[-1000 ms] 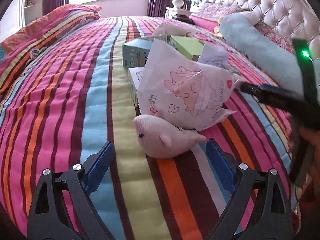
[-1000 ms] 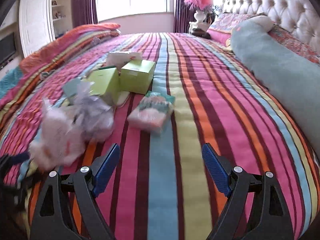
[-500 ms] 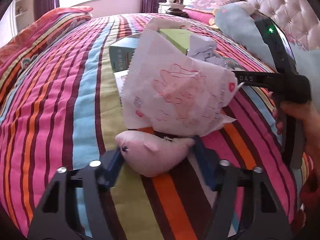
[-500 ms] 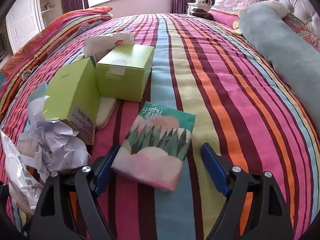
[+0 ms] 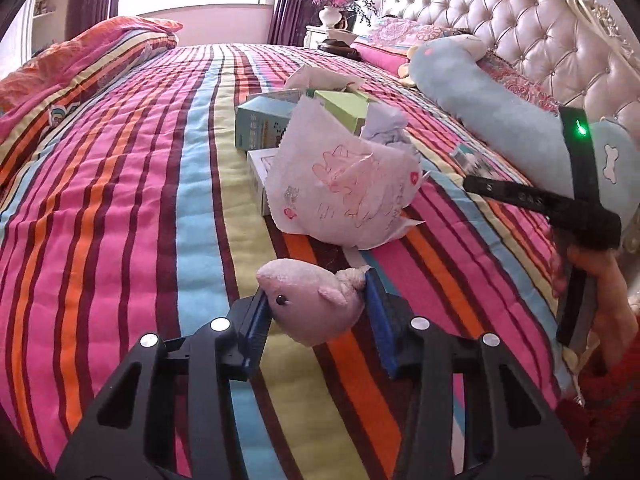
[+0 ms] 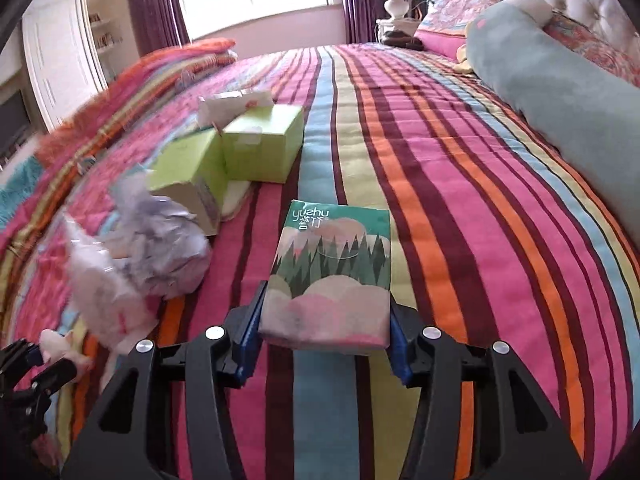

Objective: Collect trash
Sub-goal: 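Grasp the pink plush pig with the left tool while the right tool grasps the green yushu tissue pack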

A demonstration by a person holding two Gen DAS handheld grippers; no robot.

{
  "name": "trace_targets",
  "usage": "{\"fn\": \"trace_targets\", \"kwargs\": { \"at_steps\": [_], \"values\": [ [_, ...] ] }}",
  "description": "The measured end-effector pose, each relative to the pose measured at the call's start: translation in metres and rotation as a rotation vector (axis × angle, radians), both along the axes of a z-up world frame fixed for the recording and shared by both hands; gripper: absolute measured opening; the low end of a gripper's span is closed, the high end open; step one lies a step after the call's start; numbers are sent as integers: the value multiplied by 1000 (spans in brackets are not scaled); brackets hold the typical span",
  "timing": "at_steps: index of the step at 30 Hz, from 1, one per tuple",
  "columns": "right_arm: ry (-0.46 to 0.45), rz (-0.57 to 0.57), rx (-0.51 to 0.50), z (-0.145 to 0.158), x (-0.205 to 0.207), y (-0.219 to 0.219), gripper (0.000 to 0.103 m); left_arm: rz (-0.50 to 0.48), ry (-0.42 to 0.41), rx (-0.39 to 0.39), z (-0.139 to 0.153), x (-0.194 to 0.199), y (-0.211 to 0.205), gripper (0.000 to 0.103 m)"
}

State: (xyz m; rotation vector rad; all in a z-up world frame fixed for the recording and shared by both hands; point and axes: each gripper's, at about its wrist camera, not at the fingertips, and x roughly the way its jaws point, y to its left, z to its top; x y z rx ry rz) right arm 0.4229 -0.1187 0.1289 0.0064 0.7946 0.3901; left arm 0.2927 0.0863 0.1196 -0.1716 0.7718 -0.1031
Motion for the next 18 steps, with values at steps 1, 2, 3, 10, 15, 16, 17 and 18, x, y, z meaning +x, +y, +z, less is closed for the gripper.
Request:
{"fn": "trace_targets", "kwargs": {
  "at_steps": [1, 2, 3, 10, 15, 16, 17, 18],
  "values": [
    [-1, 3, 20, 1, -7, -3, 49, 3, -7, -7, 3, -2, 1, 44],
    [-2, 5, 32, 2, -10, -6, 49, 2, -10, -14, 5, -3, 1, 44],
    [-7, 12, 44, 4, -16, -8, 49, 0, -23, -31, 9, -7, 1, 44],
    [-68, 107, 144, 23, -79, -26, 49, -57, -104, -67, 38, -60, -11, 44],
    [-120, 207, 172, 34, -163, -32, 49, -116, -162, -66, 51, -128, -28, 44],
    [-122, 232, 184, 35, -184, -34, 49, -128, -164, -70, 50, -140, -31, 44],
    [-123, 253, 191, 36, -205, -35, 49, -141, -163, -70, 48, -155, -34, 44],
    [-122, 263, 192, 37, -220, -35, 49, -157, -154, -67, 45, -173, -38, 44]
  ]
}}
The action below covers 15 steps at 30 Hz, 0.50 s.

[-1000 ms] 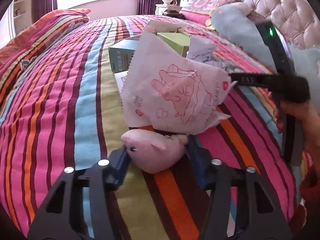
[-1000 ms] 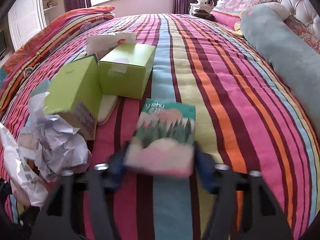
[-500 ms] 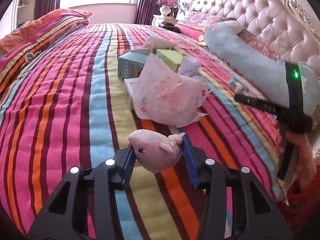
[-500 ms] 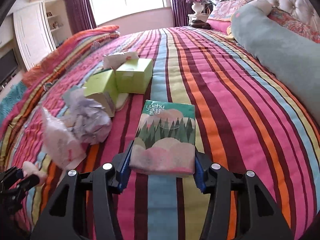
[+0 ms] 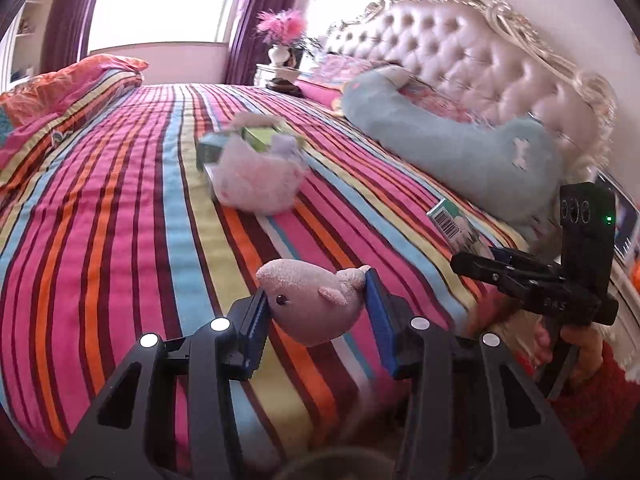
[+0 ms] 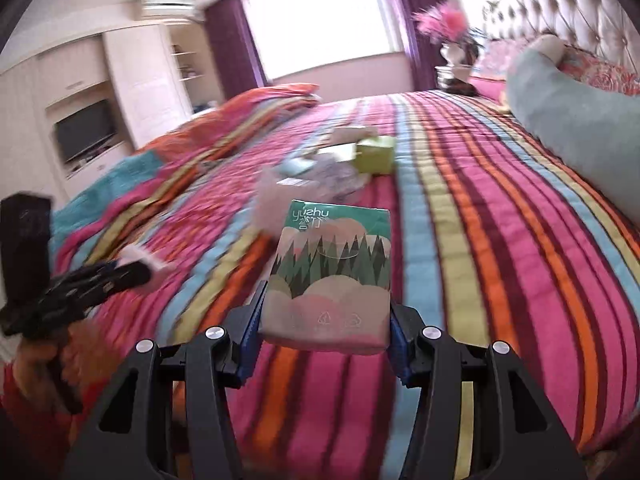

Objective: Collect trash
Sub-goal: 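Grasp the pink plush pig with the left tool while the right tool grasps the green yushu tissue pack, then carry the pig and tissue pack over the wastebasket and open both tools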

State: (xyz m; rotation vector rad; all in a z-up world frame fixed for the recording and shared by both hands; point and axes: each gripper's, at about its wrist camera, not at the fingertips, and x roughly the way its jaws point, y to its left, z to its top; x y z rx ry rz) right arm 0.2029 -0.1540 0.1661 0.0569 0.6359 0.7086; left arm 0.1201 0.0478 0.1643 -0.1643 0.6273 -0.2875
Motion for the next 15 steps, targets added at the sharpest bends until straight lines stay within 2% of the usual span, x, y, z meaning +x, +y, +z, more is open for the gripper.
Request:
{"fn": "trace_targets", "kwargs": {
  "at_steps": [1, 5, 7, 9, 10, 11, 12, 15],
  "values": [
    [11, 28, 3, -6, -29, -3, 49, -10, 10, 4, -3, -13, -3, 44],
    [76, 87, -4, -17, -80, -2, 49, -42, 95, -4, -34, -68, -17, 44],
    [115, 104, -27, -29, -96, 1, 49, -54, 178, 1, -63, -90, -26, 44],
    [199, 128, -56, -53, -109, 6, 49, -59, 256, 20, -92, -104, -35, 44],
    [199, 128, -56, -53, -109, 6, 49, -50, 309, 37, -111, -109, -39, 44],
    [228, 132, -74, -63, -112, 9, 49, -40, 343, 50, -124, -112, -42, 44],
    [288, 129, -138, -92, -114, 15, 49, -38, 382, 69, -143, -115, -46, 44],
    [408, 127, -192, -137, -112, 22, 49, -24, 493, 89, -187, -115, -53, 44]
  ]
}}
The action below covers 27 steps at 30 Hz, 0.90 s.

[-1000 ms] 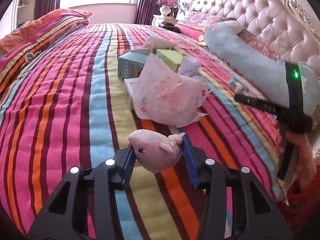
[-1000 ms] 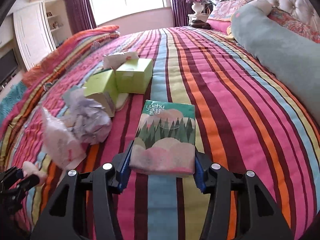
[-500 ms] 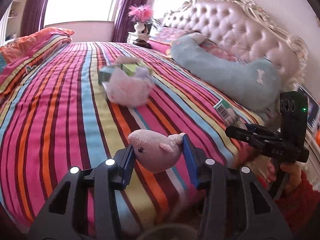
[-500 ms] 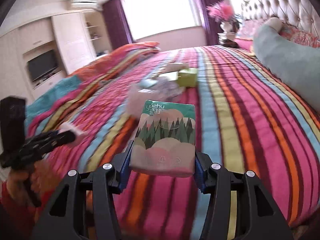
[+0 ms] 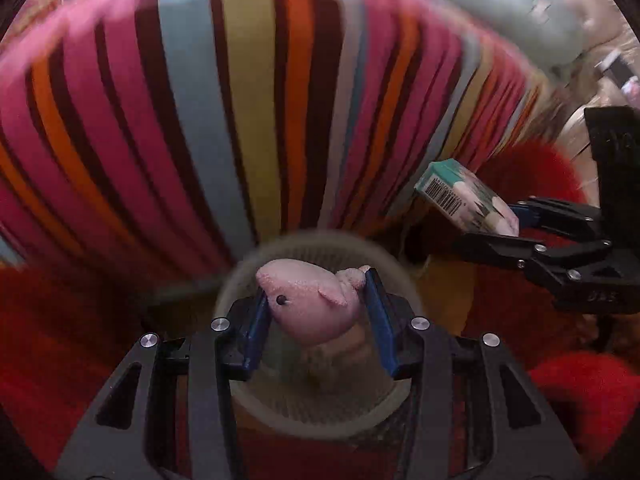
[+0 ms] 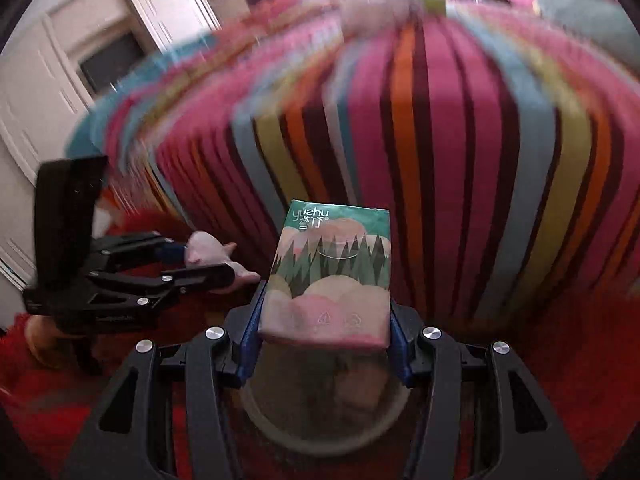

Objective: Collect trash
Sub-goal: 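Carry the pig and tissue pack over the wastebasket and open both tools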

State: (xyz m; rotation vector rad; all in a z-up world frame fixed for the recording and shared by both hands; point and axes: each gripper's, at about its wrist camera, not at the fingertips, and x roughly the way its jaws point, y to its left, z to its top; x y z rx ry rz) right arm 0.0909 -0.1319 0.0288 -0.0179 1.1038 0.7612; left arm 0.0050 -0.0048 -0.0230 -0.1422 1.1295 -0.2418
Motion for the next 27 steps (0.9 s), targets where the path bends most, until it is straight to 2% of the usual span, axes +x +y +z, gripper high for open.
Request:
{"fn": "trace_targets", "kwargs": {
  "at_steps": [3, 5, 11, 13, 14, 15, 16, 17, 19, 21, 27],
  "values": [
    [81, 11, -38, -28, -1, 7, 49, -13, 121, -22, -35, 5, -6, 45],
    [124, 27, -66, -41, 1, 16, 49, -28, 170, -16, -47, 10, -10, 45],
    [160, 71, -110, -52, 13, 37, 49, -61, 221, -12, -61, 16, -18, 46],
    [168, 71, -109, -54, 11, 35, 50, -61, 242, -6, -65, 21, -21, 54],
    [170, 70, -107, -54, 9, 35, 50, -57, 253, 7, -66, 22, -20, 63],
    [169, 69, -105, -55, 7, 34, 50, -53, 259, 22, -71, 17, -18, 76],
    [166, 69, -108, -54, 8, 35, 51, -49, 265, 39, -73, 17, -18, 82],
    [164, 67, -114, -54, 8, 35, 54, -45, 271, 55, -74, 17, -18, 89],
    [158, 59, -119, -54, 0, 32, 80, -44, 271, 54, -74, 15, -16, 89],
    [156, 47, -116, -59, -16, 28, 82, -40, 271, 52, -74, 16, -14, 89],
    [176, 13, -112, -65, -21, 18, 82, -27, 288, 32, -79, 17, -8, 90]
  ]
}}
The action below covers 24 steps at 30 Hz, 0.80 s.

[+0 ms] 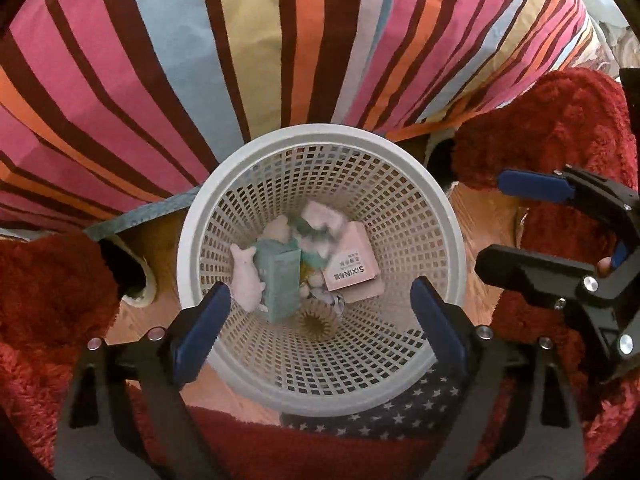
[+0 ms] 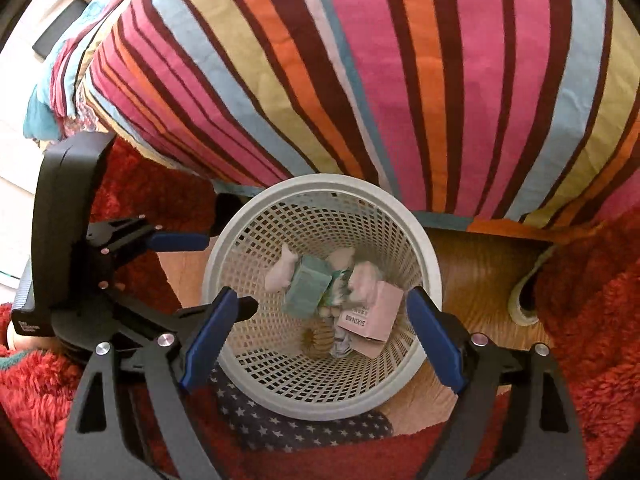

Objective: Collect trash
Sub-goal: 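Carry the pig and tissue pack over the wastebasket and open both tools, then grasp the white printed pastry bag with the left tool while the right tool grasps crumpled white paper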

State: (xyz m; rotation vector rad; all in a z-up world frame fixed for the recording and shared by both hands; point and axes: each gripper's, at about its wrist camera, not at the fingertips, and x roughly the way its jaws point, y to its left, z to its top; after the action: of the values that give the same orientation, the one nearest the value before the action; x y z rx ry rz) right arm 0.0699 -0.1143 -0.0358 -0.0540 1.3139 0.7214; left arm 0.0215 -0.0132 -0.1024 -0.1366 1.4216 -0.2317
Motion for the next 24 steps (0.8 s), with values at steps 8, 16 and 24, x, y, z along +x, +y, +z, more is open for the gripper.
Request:
{"fn": "trace_targets", "kwargs": {
  "at_steps": [8, 16, 24],
  "values": [
    [2, 2, -5, -9, 4, -4, 82, -8, 2, 8, 0, 0, 0, 92],
    [-129, -28, 158, 29, -3, -31, 82, 38, -213, 19, 63, -7, 16, 92],
    [-485, -173, 321, 150, 45, -77, 82, 138, -652, 81, 214, 56, 46, 92]
  ]
}}
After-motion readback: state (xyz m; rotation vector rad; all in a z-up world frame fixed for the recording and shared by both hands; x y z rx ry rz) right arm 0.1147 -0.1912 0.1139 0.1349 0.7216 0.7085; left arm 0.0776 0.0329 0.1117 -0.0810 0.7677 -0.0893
